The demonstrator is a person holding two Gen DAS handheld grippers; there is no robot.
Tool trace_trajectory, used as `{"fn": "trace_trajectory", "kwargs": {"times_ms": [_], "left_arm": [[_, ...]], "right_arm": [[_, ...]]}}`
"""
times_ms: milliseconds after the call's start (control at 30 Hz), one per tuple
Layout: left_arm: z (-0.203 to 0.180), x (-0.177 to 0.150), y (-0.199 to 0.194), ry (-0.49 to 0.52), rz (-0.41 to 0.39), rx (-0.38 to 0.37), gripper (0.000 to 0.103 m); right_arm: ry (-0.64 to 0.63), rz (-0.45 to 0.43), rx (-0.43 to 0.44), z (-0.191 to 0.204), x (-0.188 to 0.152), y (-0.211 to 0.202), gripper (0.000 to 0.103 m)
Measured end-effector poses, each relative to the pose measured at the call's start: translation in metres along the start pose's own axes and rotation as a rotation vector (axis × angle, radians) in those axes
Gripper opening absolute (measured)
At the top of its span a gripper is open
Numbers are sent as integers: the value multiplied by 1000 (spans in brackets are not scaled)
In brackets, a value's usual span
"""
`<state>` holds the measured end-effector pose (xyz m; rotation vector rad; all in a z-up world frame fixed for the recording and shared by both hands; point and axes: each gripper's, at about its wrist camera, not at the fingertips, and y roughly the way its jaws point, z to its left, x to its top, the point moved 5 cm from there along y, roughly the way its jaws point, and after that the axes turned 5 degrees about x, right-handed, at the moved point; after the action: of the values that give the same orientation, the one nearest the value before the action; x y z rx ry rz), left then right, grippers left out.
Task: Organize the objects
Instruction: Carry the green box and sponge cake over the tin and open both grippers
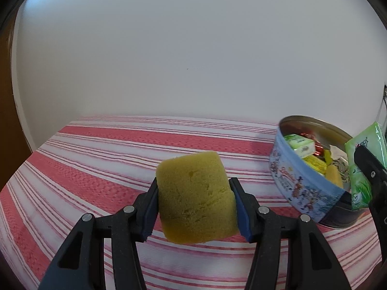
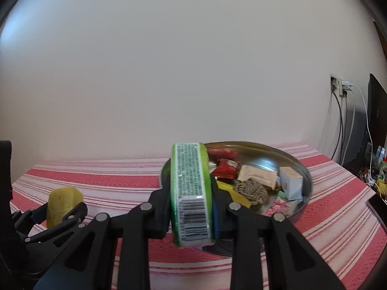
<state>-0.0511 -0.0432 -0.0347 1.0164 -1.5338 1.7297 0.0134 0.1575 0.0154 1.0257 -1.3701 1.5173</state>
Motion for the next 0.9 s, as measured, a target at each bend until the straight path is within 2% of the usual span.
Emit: {"fn": "trace_trajectory", "kwargs": {"times_ms": [267, 567, 900], "left_arm": [[-18, 3, -10, 12, -14, -34, 57], [-41, 10, -21, 19, -36, -55, 57], [-87, 34, -30, 49, -87, -103, 57]], "right_arm": [[34, -28, -16, -24, 6, -12, 26], [102, -94, 13, -58, 15, -29, 26], [125, -120, -44, -99, 27, -30, 26]]}}
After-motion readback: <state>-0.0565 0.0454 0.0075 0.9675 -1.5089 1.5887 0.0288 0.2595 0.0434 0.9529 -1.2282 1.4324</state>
